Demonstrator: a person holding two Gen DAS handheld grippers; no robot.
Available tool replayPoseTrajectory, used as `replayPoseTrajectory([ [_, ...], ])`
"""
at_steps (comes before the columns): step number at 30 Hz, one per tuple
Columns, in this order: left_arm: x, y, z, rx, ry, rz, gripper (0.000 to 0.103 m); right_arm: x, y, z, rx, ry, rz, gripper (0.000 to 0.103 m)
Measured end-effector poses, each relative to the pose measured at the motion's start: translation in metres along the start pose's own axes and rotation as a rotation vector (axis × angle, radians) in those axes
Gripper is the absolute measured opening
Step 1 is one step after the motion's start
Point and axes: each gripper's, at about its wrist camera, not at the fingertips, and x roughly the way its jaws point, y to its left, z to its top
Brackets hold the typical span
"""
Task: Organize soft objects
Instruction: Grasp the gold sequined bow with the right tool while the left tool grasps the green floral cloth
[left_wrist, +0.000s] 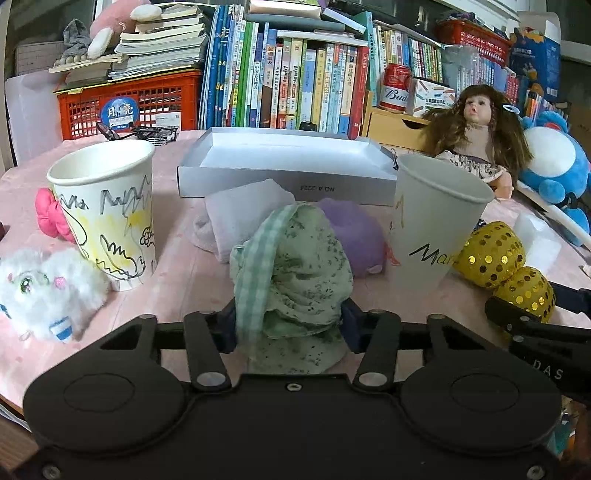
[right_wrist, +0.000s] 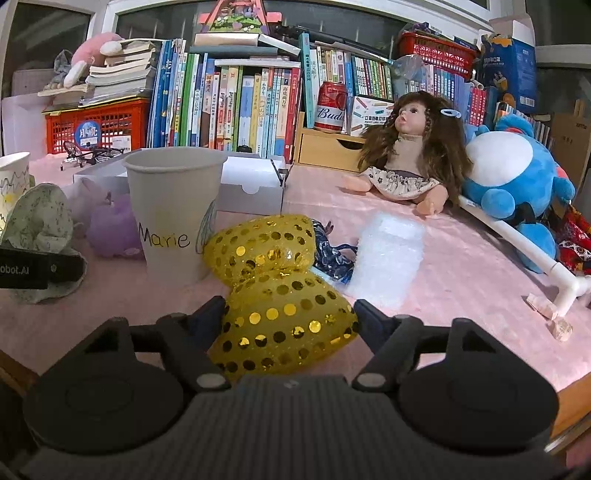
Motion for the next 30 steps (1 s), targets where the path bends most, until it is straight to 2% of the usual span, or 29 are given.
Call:
replayPoseTrajectory([
  [2, -0.001, 0.000, 0.000, 0.001, 0.003, -0.005, 0.041, -0.001, 0.000, 0.001, 0.007, 0.002, 0.001, 0.073],
  [8, -0.009, 0.002, 0.002, -0.003, -0.002, -0.015, 0.034, -0.011, 0.001, 0.002, 0.023, -0.017, -0.002, 0.067],
  [25, -0.040, 0.005, 0.015, 0.002, -0.047, -0.067, 0.033, -0.038, -0.005, 0.019, 0.082, -0.085, -0.002, 0.062],
  [30, -0.056, 0.002, 0.025, 0.044, -0.077, -0.084, 0.033, -0.047, -0.011, 0.028, 0.109, -0.123, 0.007, 0.062],
])
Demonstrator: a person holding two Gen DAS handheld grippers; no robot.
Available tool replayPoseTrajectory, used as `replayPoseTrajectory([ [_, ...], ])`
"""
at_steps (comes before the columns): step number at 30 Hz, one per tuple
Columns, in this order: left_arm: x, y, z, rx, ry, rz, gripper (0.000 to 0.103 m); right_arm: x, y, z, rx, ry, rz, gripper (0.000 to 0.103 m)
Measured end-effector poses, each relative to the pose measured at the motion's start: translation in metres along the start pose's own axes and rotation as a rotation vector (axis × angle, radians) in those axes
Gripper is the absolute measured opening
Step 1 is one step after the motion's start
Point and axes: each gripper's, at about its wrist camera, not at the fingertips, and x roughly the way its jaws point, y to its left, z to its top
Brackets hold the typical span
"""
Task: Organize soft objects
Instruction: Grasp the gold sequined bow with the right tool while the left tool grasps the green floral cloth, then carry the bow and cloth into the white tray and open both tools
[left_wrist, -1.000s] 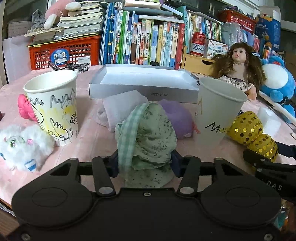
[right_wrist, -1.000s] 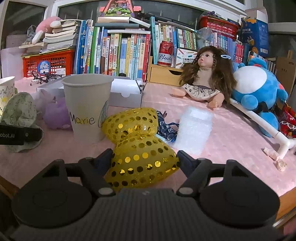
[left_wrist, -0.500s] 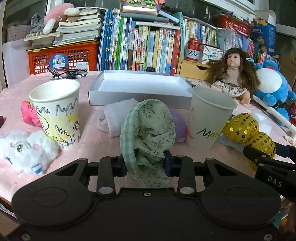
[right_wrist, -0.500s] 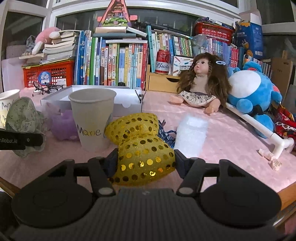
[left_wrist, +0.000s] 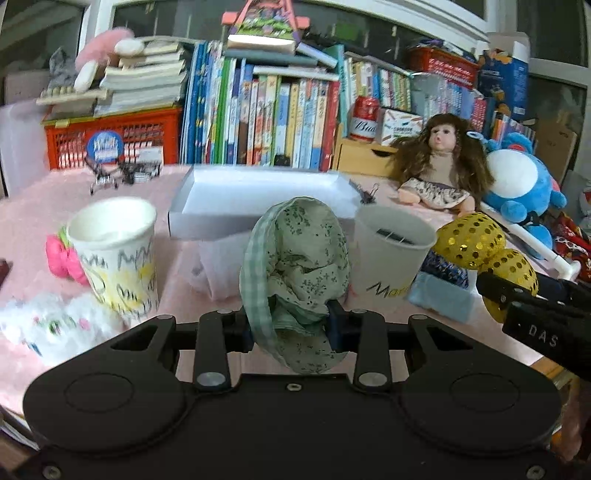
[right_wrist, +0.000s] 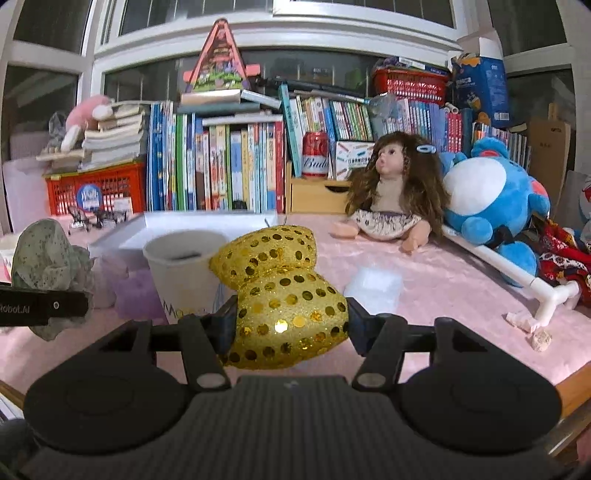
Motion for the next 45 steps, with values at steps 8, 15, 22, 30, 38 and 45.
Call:
replayPoseTrajectory([
  [8, -0.003, 0.000, 0.015, -0.001, -0.004, -0.011, 0.033, 0.001, -0.003, 0.010, 0.030, -0.009, 0.012, 0.061],
  [15, 0.003, 0.001, 0.019, 0.011, 0.008, -0.009, 0.033, 0.000, -0.007, 0.011, 0.057, -0.009, 0.010, 0.060],
  [22, 0.007, 0.002, 0.021, 0.012, 0.021, -0.009, 0.033, -0.002, -0.008, 0.017, 0.063, -0.035, 0.001, 0.060],
  [30, 0.010, 0.004, 0.031, 0.016, 0.031, -0.023, 0.033, 0.001, -0.011, 0.030, 0.070, -0.042, 0.031, 0.060],
  [38, 0.017, 0.007, 0.073, 0.037, 0.005, -0.057, 0.033, 0.021, -0.006, 0.059, 0.045, -0.012, 0.081, 0.060],
  [45, 0.044, 0.015, 0.143, 0.048, 0.014, -0.067, 0.033, 0.056, -0.005, 0.114, 0.026, 0.032, 0.152, 0.060],
])
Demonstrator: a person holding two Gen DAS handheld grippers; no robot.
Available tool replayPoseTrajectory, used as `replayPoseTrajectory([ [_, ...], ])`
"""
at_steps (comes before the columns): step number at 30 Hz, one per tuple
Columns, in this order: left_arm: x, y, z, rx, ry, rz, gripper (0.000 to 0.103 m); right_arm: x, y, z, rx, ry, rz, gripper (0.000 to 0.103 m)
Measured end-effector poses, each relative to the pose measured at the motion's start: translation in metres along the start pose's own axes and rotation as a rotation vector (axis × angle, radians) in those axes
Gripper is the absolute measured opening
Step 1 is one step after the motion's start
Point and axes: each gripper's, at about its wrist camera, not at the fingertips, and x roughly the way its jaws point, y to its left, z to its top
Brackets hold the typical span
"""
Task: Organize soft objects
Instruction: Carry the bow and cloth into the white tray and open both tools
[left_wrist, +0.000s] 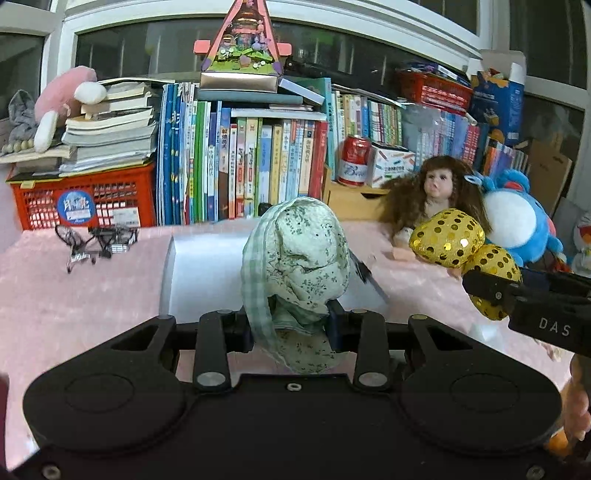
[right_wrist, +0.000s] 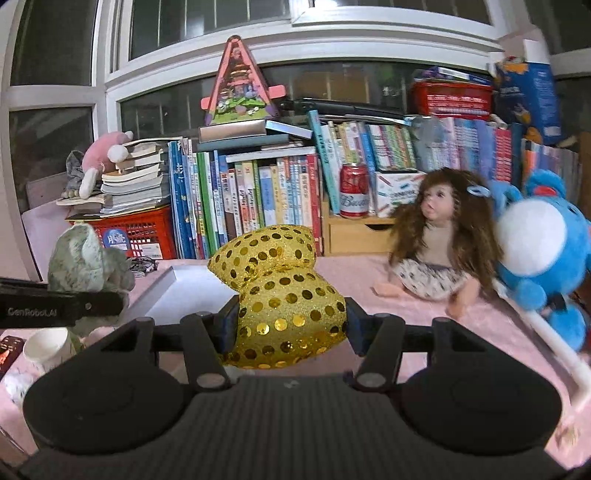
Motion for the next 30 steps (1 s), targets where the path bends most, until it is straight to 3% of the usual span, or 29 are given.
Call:
replayPoseTrajectory([
  [4, 0.034, 0.007, 0.036, -0.019, 0.085, -0.045, 0.033, 0.031, -0.002, 0.026, -0.007, 0.071, 0.037, 0.060],
  [9, 0.086, 0.024, 0.066, -0.116, 0.208, -0.077, 0.034, 0.077, -0.003, 0.045, 0.011, 0.184, 0.095, 0.061],
  [17, 0.169, 0.053, 0.078, -0.176, 0.394, -0.066, 0.034, 0.157, -0.004, 0.041, 0.056, 0.381, 0.091, 0.062],
  [22, 0.207, 0.069, 0.078, -0.204, 0.487, -0.110, 0.036, 0.196, -0.004, 0.036, 0.119, 0.465, 0.080, 0.063],
  [26, 0.220, 0.078, 0.084, -0.198, 0.508, -0.128, 0.036, 0.219, -0.007, 0.030, 0.199, 0.526, 0.100, 0.063],
  [30, 0.238, 0.082, 0.083, -0.184, 0.530, -0.114, 0.036, 0.231, 0.000, 0.024, 0.182, 0.543, 0.082, 0.064],
])
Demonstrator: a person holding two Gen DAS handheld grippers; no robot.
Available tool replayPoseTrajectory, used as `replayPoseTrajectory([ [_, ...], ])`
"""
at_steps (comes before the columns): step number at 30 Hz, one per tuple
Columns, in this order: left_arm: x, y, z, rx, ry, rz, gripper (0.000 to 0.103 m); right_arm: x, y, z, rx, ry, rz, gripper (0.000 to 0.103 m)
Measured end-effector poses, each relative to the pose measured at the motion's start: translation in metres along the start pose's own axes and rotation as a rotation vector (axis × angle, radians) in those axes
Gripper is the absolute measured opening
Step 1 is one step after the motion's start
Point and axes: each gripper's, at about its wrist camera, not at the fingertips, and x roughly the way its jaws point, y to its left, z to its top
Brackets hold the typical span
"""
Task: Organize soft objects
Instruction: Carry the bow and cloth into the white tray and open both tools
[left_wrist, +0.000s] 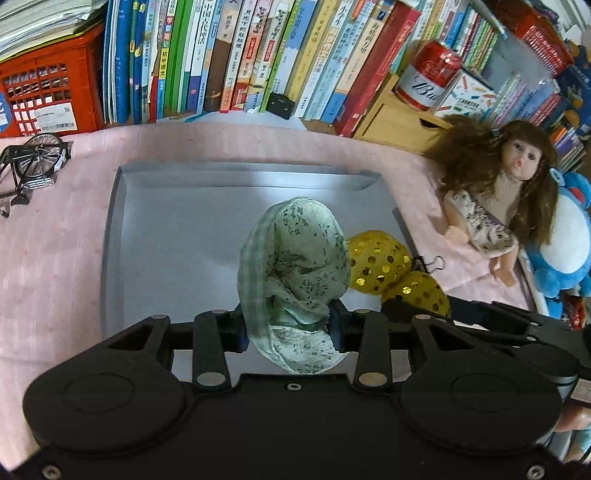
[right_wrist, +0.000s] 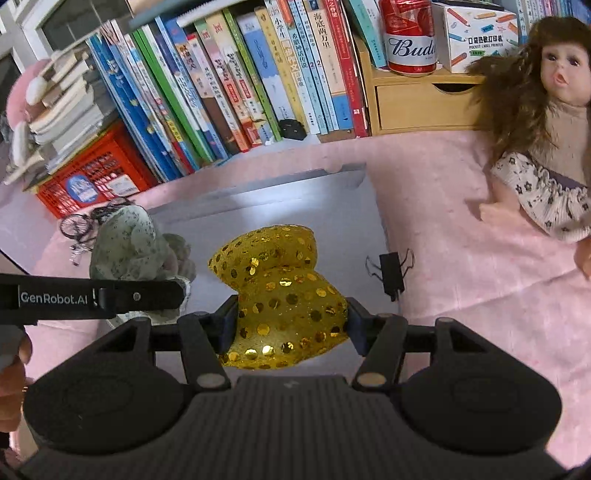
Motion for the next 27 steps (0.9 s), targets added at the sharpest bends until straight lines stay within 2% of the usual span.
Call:
replayPoseTrajectory([
  [13, 0.050, 0.011, 0.001, -0.057, 0.084, 0.011, 0.038, 0.034, 0.006, 0.004, -0.074, 0.042, -0.077, 0.068],
  [15, 0.051, 0.014, 0.001, -0.067, 0.084, 0.011, 0.038, 0.037, 0.003, 0.005, -0.056, 0.053, -0.068, 0.077],
  [20, 0.052, 0.021, 0.004, -0.121, 0.083, -0.001, 0.048, 0.033, -0.003, 0.008, -0.019, 0.037, -0.034, 0.086],
  [27, 0.045, 0.017, 0.003, -0.104, 0.064, 0.031, 0.062, 0.024, -0.004, 0.008, -0.009, 0.023, -0.021, 0.088],
])
